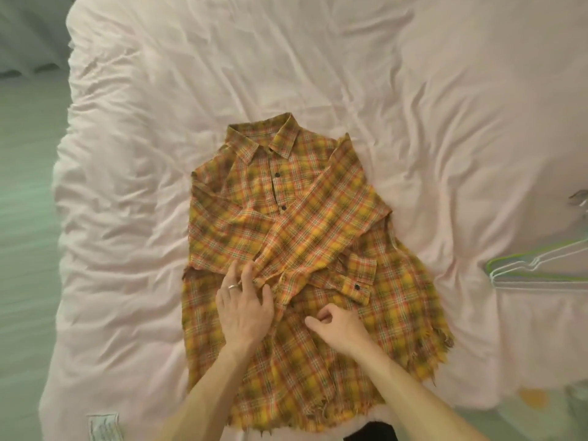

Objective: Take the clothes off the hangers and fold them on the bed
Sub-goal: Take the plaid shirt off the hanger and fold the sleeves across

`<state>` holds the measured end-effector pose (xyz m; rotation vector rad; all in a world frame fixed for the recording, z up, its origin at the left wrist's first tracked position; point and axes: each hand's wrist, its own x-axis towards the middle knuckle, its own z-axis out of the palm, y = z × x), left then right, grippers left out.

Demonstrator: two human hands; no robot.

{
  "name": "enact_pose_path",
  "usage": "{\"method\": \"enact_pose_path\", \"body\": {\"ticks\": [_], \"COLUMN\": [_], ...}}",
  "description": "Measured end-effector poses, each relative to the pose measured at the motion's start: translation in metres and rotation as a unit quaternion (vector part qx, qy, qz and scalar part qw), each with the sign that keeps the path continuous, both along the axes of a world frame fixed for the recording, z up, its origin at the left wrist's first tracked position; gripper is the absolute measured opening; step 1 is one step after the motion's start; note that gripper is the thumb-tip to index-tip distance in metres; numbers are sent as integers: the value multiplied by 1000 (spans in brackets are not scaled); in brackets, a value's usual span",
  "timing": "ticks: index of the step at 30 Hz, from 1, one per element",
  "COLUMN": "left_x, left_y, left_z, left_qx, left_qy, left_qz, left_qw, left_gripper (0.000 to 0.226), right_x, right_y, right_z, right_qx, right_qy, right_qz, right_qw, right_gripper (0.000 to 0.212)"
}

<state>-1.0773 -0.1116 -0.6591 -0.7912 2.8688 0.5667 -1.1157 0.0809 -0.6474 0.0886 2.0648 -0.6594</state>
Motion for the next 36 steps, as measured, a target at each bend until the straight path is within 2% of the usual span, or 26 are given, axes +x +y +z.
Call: {"method": "enact_pose_path", "body": {"ticks": [3, 6, 9, 12, 14, 17, 20, 22, 25, 26, 28, 30, 32, 36], "left_x": [31, 56, 65, 67, 67, 79, 109, 135, 174, 183, 188, 189, 187, 178], "left_y": [20, 26, 23, 14, 9, 5, -4, -15, -41, -49, -59, -65, -69, -63], "left_z": [-10, -18, -23, -27, -26, -21, -18, -17, -17, -17, -14, -12, -8, -1], "left_qx": [27, 49, 88, 88, 81, 63, 46, 22, -38, -50, -71, -119, -152, -218], "left_qy": [-17, -48, -130, -197, -199, -164, -162, -177, -214, -215, -211, -166, -141, -198], "left_qz": [-28, -35, -49, -82, -97, -102, -94, -140, -280, -295, -291, -283, -291, -295], "left_qw": [999, 997, 986, 973, 972, 979, 981, 974, 935, 929, 930, 937, 934, 909], "left_gripper": [58, 58, 57, 59, 60, 65, 76, 88, 105, 102, 80, 53, 38, 23], "right_x": [18, 37, 54, 67, 70, 76, 84, 92, 108, 113, 119, 124, 127, 121], "right_y": [1, 1, 3, 3, 3, 8, 14, 20, 24, 24, 24, 24, 25, 25], "right_z": [-10, -21, -24, -26, -28, -30, -32, -37, -45, -47, -51, -53, -49, -41], "right_qx": [-1, 23, 36, 41, 30, 26, 39, 53, 54, 53, 64, 78, 116, 143], "right_qy": [-35, -58, -146, -120, -113, -134, -122, -102, -104, -104, -92, -72, -40, 3], "right_qz": [71, 116, 76, 83, 78, 79, 85, 72, 54, 53, 67, 88, 137, 207], "right_qw": [997, 991, 986, 988, 990, 987, 988, 991, 992, 992, 991, 990, 983, 968], "right_gripper": [62, 45, 38, 37, 35, 52, 41, 38, 33, 31, 27, 28, 27, 26]}}
